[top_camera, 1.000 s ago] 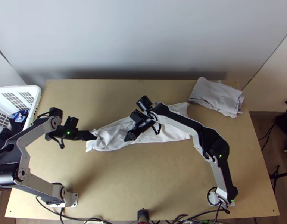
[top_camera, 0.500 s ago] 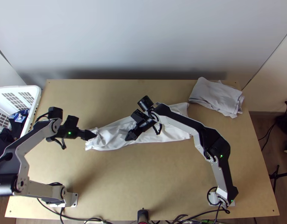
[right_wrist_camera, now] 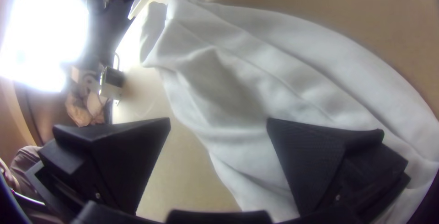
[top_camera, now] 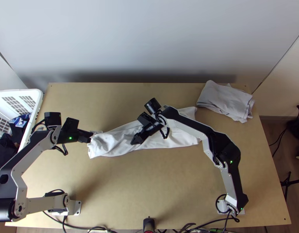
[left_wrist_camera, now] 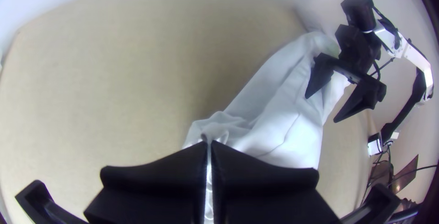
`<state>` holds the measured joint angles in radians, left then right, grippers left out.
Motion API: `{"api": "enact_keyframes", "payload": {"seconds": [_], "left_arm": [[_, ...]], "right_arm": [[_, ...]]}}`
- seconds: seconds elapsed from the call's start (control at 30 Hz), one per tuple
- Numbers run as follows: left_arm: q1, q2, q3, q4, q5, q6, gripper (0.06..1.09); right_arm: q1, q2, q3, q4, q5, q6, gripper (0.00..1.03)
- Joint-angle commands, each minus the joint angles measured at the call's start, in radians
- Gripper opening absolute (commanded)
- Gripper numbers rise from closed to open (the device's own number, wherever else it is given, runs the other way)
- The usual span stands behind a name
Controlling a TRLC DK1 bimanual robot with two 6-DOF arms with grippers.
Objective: Fold the t-shirt
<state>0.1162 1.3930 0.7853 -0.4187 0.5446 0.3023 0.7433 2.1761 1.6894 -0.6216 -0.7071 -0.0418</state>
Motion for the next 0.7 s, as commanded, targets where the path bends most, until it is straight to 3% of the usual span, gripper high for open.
{"api": "enact_keyframes", "payload": {"seconds": [0.0,0.47,0.67], "left_arm": [[-0.006,-0.012,-0.012,0.012,-0.008,0.015,0.09],[-0.015,-0.06,-0.017,-0.038,-0.009,0.023,0.09],[-0.039,-0.109,0.071,-0.137,-0.015,0.021,0.09]], "right_arm": [[-0.022,-0.004,0.007,-0.001,0.001,0.003,0.98],[-0.018,0.011,0.001,-0.013,0.001,0.028,0.98],[-0.021,0.063,0.036,-0.013,0.012,0.056,0.98]]}}
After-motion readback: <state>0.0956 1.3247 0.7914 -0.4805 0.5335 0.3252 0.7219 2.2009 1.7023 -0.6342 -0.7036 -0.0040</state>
